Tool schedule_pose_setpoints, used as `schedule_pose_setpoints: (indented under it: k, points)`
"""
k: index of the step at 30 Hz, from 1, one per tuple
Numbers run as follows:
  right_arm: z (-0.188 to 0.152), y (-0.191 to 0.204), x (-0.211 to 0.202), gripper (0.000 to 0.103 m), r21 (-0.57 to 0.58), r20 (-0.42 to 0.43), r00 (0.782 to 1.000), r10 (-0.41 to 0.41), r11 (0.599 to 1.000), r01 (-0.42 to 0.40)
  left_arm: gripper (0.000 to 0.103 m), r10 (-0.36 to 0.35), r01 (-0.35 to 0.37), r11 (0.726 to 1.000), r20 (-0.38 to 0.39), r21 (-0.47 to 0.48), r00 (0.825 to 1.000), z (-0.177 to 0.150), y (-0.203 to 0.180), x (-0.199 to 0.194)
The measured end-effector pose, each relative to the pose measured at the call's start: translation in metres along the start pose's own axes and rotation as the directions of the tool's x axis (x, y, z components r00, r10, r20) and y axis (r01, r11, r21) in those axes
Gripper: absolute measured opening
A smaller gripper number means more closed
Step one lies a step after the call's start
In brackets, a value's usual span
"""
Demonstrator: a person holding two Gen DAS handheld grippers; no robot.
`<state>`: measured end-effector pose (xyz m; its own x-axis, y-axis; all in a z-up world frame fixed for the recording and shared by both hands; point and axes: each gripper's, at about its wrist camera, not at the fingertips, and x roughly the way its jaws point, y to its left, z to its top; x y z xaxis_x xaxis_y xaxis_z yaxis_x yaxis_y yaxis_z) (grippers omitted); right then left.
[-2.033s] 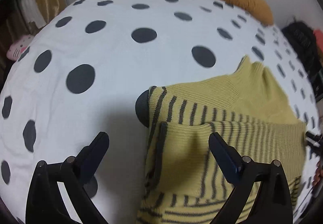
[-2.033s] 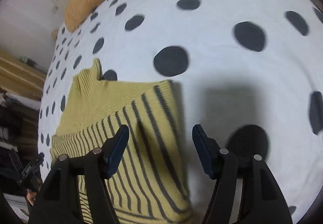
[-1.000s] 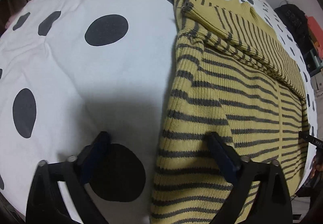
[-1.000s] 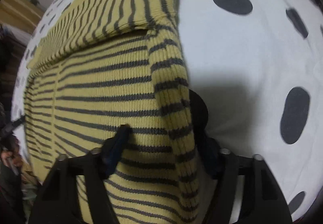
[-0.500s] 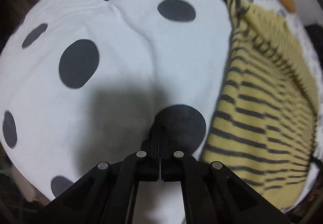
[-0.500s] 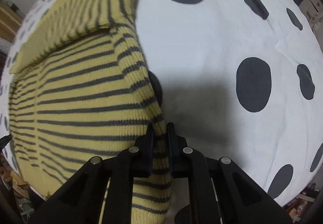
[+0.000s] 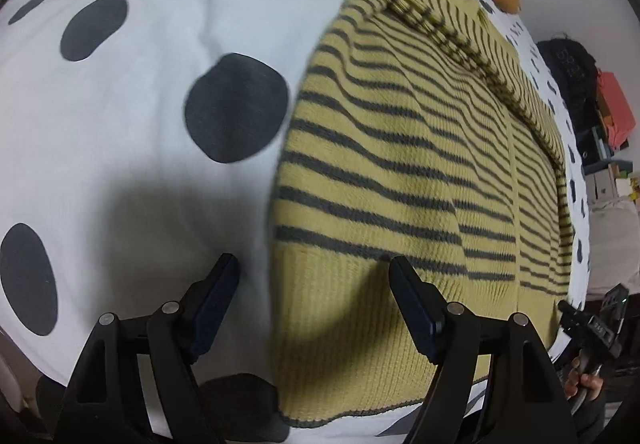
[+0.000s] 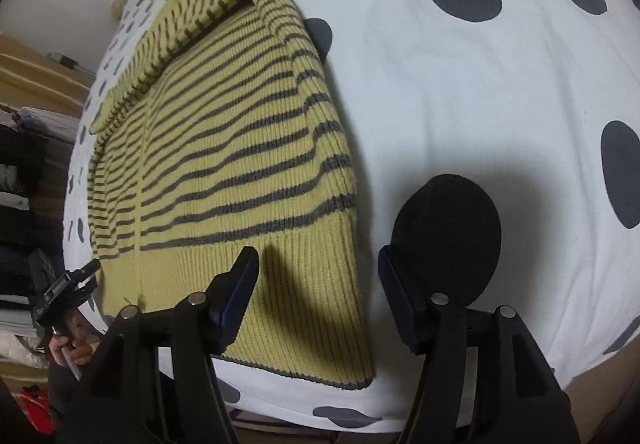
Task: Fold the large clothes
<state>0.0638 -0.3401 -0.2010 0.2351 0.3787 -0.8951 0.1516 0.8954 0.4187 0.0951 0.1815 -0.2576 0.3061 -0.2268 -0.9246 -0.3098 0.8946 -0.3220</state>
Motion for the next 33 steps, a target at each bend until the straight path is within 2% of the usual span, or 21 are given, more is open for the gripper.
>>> schedule_pose_setpoints:
  k: [1, 2, 3, 5, 10, 13, 14, 15, 17, 18, 19, 20, 21, 23, 25, 27, 28, 31, 33]
  points:
    - [0.000, 0.000, -0.001, 0.062, 0.005, 0.005, 1.000, 0.029, 1.000, -0.029, 0.052, 0.026, -0.026, 0.999, 0.003, 0.024, 1.000, 0.000, -0.006, 0.001]
    - [-0.001, 0.004, -0.001, 0.042, 0.008, 0.011, 0.996, 0.091, 0.996, -0.091, 0.020, 0.058, -0.057, 0.997, -0.001, 0.044, 0.998, -0.001, -0.015, 0.007]
    - [-0.001, 0.012, 0.002, 0.019, 0.009, 0.016, 0.991, 0.130, 0.991, -0.130, 0.010, 0.068, -0.067, 0.996, -0.020, 0.055, 0.997, -0.001, -0.023, 0.010]
    - [0.002, 0.023, 0.003, 0.015, -0.022, 0.010, 0.996, 0.083, 0.996, -0.083, 0.006, 0.100, -0.100, 0.994, -0.004, 0.042, 0.995, 0.000, -0.035, 0.009]
    - [-0.001, 0.039, -0.025, 0.011, -0.082, 0.050, 0.996, 0.075, 0.994, -0.071, 0.006, 0.111, -0.112, 0.994, 0.076, 0.011, 0.991, -0.005, -0.034, -0.035]
    - [-0.001, 0.020, -0.013, 0.011, -0.063, 0.028, 0.999, -0.029, 0.998, 0.031, 0.006, 0.141, -0.142, 0.989, -0.014, -0.033, 0.990, -0.003, -0.011, 0.001]
    - [0.001, 0.004, -0.003, 0.011, -0.033, 0.004, 0.998, -0.066, 0.997, 0.066, 0.007, 0.130, -0.131, 0.991, -0.024, -0.035, 0.991, -0.004, -0.007, 0.009]
    - [0.000, -0.010, 0.002, 0.011, 0.000, -0.003, 0.999, -0.043, 0.999, 0.043, 0.007, 0.122, -0.122, 0.992, -0.021, -0.039, 0.992, -0.004, -0.007, 0.012]
    - [-0.004, -0.019, -0.004, 0.014, 0.083, 0.035, 0.999, 0.025, 0.996, -0.028, 0.018, 0.094, -0.093, 0.992, 0.000, -0.080, 0.996, -0.006, -0.006, 0.001]
    - [-0.007, -0.018, -0.010, 0.022, 0.102, 0.049, 0.998, 0.047, 0.993, -0.052, 0.027, 0.080, -0.079, 0.992, 0.005, -0.097, 0.997, -0.009, -0.007, -0.005]
    - [-0.012, -0.018, -0.016, 0.031, 0.116, 0.049, 0.997, 0.062, 0.991, -0.067, 0.056, 0.091, -0.090, 0.989, 0.004, -0.117, 0.996, -0.012, -0.006, -0.010]
    - [-0.020, -0.018, -0.020, 0.057, 0.128, 0.044, 0.995, 0.087, 0.987, -0.092, 0.076, 0.104, -0.101, 0.985, 0.014, -0.139, 0.994, -0.019, -0.001, -0.019]
    - [-0.032, -0.019, -0.025, 0.071, 0.143, 0.049, 0.993, 0.106, 0.983, -0.112, 0.079, 0.116, -0.108, 0.980, 0.036, -0.167, 0.993, -0.028, 0.002, -0.027]
    - [-0.050, -0.014, -0.028, 0.072, 0.161, 0.057, 0.991, 0.123, 0.978, -0.131, 0.079, 0.083, -0.073, 0.979, 0.049, -0.191, 0.995, -0.046, 0.005, -0.037]
    - [-0.074, -0.016, -0.020, 0.072, 0.216, 0.026, 0.983, 0.180, 0.959, -0.181, 0.079, 0.026, -0.022, 0.976, 0.017, -0.216, 1.000, -0.071, 0.014, -0.041]
    - [-0.085, -0.015, -0.010, 0.072, 0.258, 0.031, 0.971, 0.238, 0.936, -0.237, 0.079, -0.046, 0.041, 0.971, -0.014, -0.234, 0.999, -0.089, 0.006, -0.029]
    - [-0.092, -0.015, -0.002, 0.072, 0.279, 0.035, 0.966, 0.258, 0.925, -0.257, 0.079, -0.059, 0.051, 0.971, -0.029, -0.234, 0.998, -0.094, 0.002, -0.022]
    - [-0.089, -0.003, 0.027, 0.072, 0.319, 0.068, 0.946, 0.316, 0.892, -0.320, 0.083, -0.042, 0.033, 0.973, -0.035, -0.229, 0.998, -0.098, -0.013, -0.004]
    - [-0.082, 0.006, 0.029, 0.072, 0.298, 0.109, 0.940, 0.324, 0.891, -0.342, 0.085, -0.044, 0.040, 0.969, -0.010, -0.244, 0.999, -0.096, -0.021, -0.003]
